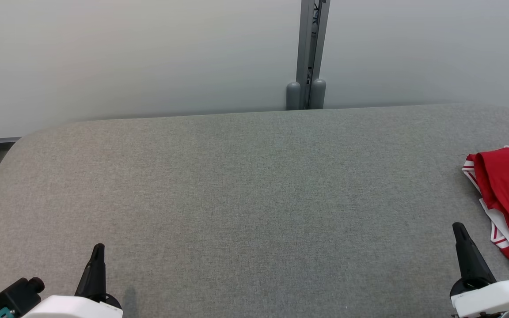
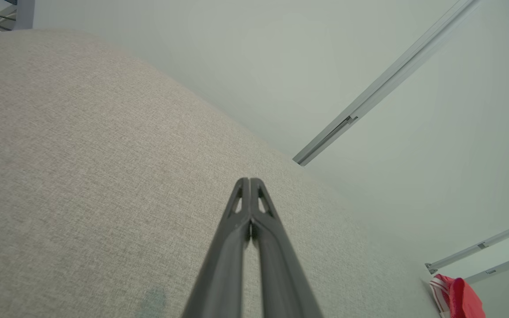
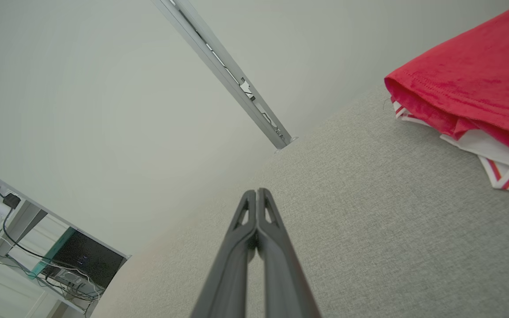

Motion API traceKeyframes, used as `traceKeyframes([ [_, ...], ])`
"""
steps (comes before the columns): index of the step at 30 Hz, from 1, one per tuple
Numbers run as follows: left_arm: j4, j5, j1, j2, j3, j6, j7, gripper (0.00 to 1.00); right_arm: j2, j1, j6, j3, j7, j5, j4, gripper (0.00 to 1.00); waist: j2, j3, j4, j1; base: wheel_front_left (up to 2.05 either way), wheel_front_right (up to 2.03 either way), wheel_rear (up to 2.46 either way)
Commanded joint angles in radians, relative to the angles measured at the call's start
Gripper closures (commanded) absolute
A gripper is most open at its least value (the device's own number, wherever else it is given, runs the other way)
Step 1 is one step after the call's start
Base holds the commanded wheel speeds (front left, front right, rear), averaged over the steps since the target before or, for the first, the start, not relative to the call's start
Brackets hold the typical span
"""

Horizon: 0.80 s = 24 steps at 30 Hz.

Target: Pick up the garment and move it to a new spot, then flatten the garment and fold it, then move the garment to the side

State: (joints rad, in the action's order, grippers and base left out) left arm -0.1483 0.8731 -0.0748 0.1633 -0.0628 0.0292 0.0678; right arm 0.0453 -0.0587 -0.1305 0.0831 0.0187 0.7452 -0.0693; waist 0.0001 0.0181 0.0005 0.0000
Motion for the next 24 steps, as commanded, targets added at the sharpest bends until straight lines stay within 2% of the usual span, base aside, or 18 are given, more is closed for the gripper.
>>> traceKeyframes([
  [1, 0.007, 0.032, 0.031, 0.003, 0.014, -0.009, -0.006, 1.00, 0.011, 0.029, 0.000, 0.004, 0.005, 0.039, 0.005, 1.00, -0.0001, 0.000, 0.000, 0.0000, 0.00, 0.00, 0.00],
  [24, -0.029, 0.287, 0.087, -0.033, 0.068, -0.064, -0.065, 1.00, 0.012, 0.081, 0.000, 0.012, 0.035, 0.333, -0.058, 1.00, -0.0001, -0.006, 0.000, 0.0000, 0.00, 0.00, 0.00],
])
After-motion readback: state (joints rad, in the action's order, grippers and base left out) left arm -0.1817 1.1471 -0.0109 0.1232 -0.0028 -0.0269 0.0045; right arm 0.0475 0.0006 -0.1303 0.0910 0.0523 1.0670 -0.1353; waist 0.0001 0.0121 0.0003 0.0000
